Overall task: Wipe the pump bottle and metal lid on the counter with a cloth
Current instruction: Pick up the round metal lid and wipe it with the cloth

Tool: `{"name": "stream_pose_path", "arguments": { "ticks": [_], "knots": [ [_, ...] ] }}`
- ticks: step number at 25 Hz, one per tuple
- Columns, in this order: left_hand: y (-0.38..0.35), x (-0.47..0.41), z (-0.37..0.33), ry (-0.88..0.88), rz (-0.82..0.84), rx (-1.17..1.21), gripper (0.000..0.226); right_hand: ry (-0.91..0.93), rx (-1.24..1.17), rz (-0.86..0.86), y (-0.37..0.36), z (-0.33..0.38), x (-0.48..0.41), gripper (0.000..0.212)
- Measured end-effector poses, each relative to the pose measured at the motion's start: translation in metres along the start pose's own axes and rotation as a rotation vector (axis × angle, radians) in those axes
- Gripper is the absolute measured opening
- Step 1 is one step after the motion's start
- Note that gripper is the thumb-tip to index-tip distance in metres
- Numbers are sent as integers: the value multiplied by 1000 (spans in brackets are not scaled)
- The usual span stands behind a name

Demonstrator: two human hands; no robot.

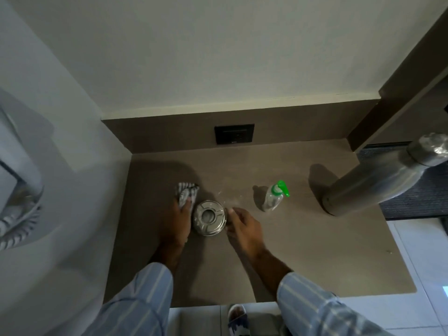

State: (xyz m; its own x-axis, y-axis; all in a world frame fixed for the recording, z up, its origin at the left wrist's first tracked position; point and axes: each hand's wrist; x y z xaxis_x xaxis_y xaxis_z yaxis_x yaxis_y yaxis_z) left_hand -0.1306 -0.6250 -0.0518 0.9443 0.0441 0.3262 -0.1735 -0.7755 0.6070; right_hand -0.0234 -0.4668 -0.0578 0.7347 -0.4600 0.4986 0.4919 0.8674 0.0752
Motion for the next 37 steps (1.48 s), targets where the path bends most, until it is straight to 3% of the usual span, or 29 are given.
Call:
{"name": "stream_pose_path", "arguments": {
  "ticks": [4,6,9,11,12,15,19,20,22,24,26,29,31,32,35,37],
  "knots": [
    [-5,-3,-3,26,62,-17,67,-116,88,40,-37,15,-14,41],
    [-2,-3,-3,61,74,82,67,-224,-155,69,-45,18,-9,31],
    [-4,12,-12,47,102,219,62,-345,-645,283,-51,23,0,52],
    [-9,24,-22,21,93,233,54,-385,-808,385,-62,35,9,61],
    [-11,30,-28,-3,75,218,51,-356,-836,358,-68,43,14,59],
    [-12,46,-51,-134,96,248,48,-272,-853,200,-70,63,19,54],
    [-17,84,-36,-506,156,255,52,-235,-949,143,-39,91,9,39],
    [-14,85,-30,-485,90,221,48,-276,-994,180,-39,98,14,42],
    [-6,77,-36,-241,-29,245,34,-298,-1019,259,-54,95,27,55],
    [-4,60,-57,-34,52,268,38,-281,-948,236,-73,83,38,61],
    [-5,55,-76,-8,120,294,35,-269,-913,181,-74,82,37,60],
    [2,83,-85,-301,178,322,22,-239,-835,120,-47,90,25,48],
    [10,101,-61,-497,192,218,26,-234,-786,92,-32,100,24,49],
    [12,103,-41,-526,164,103,27,-232,-784,84,-28,107,23,56],
    [30,77,7,-209,-101,-10,34,-180,-797,87,-25,152,20,66],
    [37,48,28,-157,-284,-193,37,-98,-854,73,-13,185,16,64]
  ]
}}
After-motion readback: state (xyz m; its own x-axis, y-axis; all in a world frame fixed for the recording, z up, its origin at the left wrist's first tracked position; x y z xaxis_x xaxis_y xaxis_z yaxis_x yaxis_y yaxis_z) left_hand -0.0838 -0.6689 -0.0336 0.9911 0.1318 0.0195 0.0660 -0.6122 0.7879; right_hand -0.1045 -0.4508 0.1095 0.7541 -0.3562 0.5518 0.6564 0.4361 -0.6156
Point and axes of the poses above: each hand's wrist, its own x-axis away from the middle knuckle, its own y-axis out of the back of the hand, z = x × y, and after that the axes turned 4 degrees about -x, right-handed
